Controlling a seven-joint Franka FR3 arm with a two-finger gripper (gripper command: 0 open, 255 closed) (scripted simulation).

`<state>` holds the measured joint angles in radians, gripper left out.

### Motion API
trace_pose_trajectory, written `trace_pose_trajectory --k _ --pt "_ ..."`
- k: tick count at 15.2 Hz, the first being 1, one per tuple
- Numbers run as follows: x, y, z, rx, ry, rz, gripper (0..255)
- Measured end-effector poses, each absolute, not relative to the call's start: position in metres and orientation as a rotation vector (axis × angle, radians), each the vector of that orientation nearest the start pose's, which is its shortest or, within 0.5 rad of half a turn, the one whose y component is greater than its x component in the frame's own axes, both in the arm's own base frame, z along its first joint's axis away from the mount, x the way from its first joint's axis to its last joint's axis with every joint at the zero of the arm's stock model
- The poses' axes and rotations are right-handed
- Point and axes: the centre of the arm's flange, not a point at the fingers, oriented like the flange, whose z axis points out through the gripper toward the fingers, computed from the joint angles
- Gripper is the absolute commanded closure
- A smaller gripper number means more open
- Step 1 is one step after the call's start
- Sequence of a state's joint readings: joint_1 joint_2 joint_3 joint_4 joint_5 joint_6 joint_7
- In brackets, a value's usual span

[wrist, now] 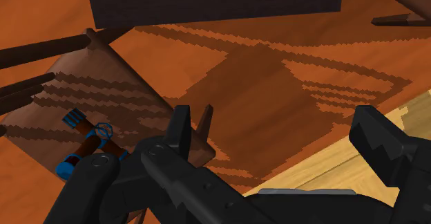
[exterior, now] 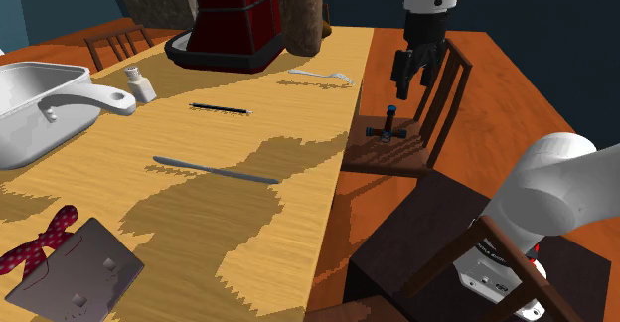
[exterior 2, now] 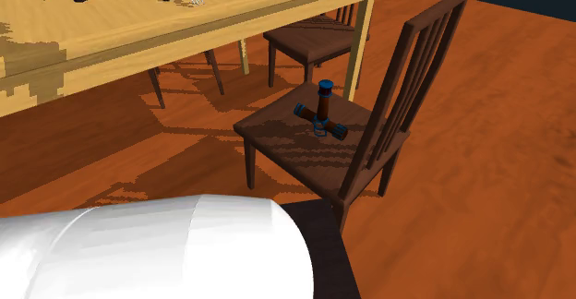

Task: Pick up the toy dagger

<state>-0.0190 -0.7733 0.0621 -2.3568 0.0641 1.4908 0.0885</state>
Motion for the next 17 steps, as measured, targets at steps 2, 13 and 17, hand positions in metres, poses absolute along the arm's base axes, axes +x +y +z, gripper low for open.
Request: trace_pose_trajectory --k 2,13,17 --pt "0.304 0.022 0.576 -3.121 0.100 0.146 0" --pt "0.361 -0.073 0.495 -3.122 0.136 0.096 0" --pt "0.383 -0.108 0.466 -3.123 0.149 0.075 0"
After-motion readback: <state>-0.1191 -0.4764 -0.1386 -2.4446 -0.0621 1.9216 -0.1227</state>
